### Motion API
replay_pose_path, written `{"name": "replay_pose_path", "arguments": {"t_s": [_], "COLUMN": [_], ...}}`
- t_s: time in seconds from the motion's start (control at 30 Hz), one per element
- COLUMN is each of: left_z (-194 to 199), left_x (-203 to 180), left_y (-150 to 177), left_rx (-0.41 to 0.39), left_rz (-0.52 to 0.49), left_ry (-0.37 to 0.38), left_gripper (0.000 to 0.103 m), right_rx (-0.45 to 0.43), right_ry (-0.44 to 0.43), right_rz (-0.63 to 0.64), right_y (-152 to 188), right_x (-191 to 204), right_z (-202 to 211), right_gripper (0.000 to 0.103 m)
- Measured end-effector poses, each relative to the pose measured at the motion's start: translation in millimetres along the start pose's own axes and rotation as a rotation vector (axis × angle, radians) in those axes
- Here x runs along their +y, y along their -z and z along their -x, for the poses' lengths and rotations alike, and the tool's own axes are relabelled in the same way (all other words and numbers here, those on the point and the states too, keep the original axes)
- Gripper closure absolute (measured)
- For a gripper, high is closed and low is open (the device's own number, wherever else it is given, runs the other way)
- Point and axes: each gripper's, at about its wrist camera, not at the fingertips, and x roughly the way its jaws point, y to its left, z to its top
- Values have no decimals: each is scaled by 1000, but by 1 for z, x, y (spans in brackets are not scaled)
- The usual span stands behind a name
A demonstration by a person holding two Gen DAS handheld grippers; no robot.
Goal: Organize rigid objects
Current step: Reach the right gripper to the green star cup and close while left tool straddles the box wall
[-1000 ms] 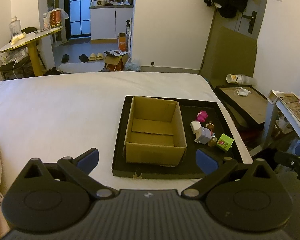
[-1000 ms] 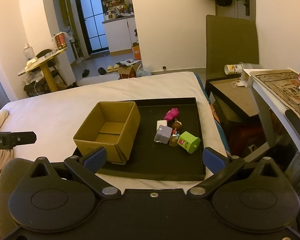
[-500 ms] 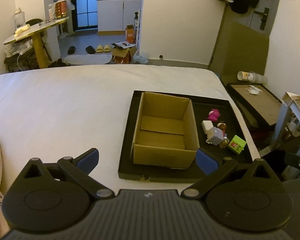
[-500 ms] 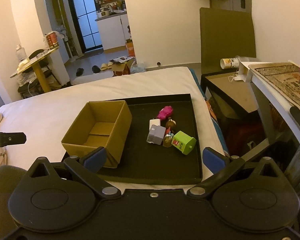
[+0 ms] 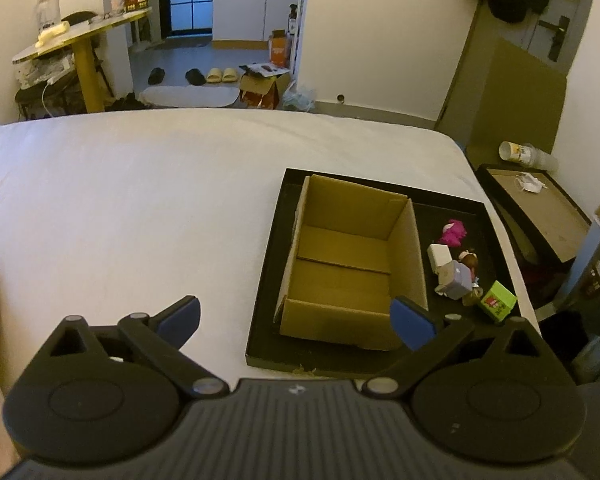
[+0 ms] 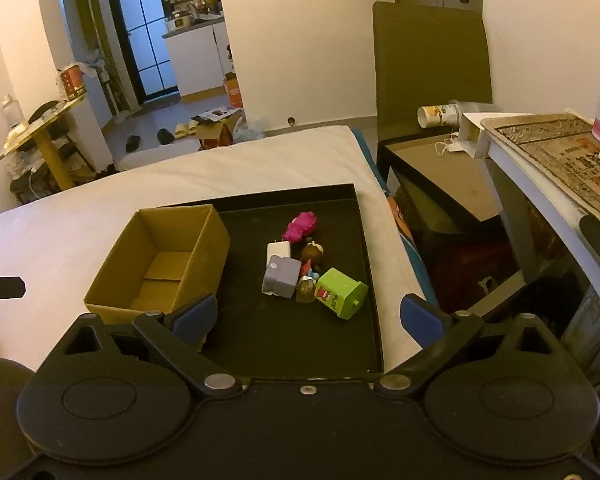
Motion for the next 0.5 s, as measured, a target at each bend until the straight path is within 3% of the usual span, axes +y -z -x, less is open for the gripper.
{"name": "replay_pose_path", "arguments": {"t_s": [0.43, 0.5], "left_z": [-34, -39], "left_x": [6, 6], "left_y": [-19, -22], "left_rx": [38, 45], "left_rz": [10, 10], "left_ry": [-29, -28], "left_gripper": [4, 8], "right_rx": [38, 37], "right_ry": [28, 35], "right_rz": [-49, -59], "right_y": [-11, -13], "right_x": [-5, -6], "right_z": [-31, -36], "right_gripper": [5, 5]}}
